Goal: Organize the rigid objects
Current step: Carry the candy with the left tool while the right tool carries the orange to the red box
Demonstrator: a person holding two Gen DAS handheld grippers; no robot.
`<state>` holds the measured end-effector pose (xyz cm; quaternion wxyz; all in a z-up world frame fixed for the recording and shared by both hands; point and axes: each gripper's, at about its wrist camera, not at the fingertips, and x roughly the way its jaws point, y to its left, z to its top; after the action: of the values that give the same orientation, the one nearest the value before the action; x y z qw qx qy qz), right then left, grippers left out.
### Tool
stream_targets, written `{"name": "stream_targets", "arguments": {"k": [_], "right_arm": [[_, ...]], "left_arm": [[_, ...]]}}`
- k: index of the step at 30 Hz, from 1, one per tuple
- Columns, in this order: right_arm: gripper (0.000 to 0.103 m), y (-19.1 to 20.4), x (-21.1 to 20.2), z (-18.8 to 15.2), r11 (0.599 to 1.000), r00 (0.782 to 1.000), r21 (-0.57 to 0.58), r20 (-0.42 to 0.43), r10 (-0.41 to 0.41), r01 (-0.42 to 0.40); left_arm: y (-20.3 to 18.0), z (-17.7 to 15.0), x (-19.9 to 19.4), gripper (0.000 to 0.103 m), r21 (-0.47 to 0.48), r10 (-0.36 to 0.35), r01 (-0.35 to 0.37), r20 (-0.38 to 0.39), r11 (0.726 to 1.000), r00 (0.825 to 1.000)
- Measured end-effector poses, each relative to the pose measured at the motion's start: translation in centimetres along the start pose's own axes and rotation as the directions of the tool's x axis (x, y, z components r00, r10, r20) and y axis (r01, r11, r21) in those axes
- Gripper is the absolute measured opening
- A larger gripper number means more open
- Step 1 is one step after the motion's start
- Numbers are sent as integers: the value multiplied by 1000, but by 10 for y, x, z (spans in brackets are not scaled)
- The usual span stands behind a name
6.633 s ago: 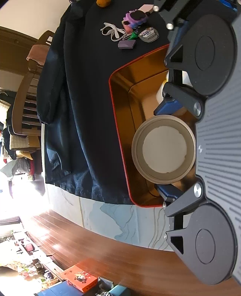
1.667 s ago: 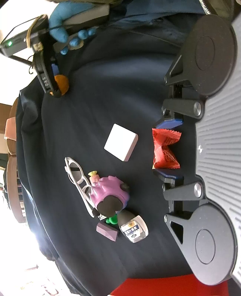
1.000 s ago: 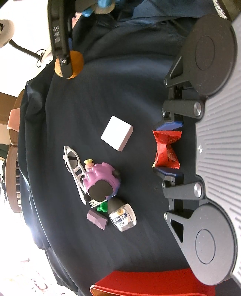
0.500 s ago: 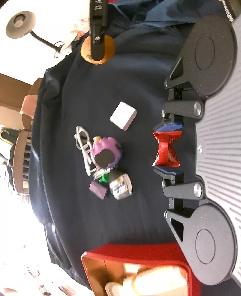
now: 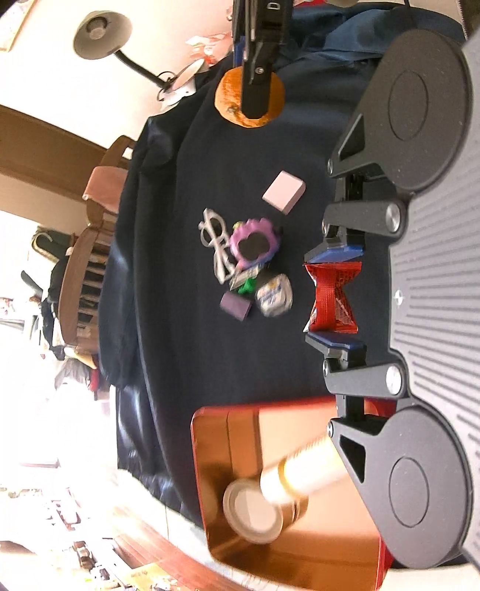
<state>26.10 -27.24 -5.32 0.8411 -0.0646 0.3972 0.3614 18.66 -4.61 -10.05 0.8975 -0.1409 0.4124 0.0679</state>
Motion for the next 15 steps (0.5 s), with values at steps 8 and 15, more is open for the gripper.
{"name": "stream_targets", "arguments": {"k": [8,15], "right_arm": [[54,62,13,10,998,999,-44,-5,44,-44],[54,118,38,20,995,998,-79,-14,59,-60]], "left_arm": [[56,1,-26,38,-27,25,-24,18,999,1000],[106,0,-40,38,-33,50,-49,22,998,999]]}}
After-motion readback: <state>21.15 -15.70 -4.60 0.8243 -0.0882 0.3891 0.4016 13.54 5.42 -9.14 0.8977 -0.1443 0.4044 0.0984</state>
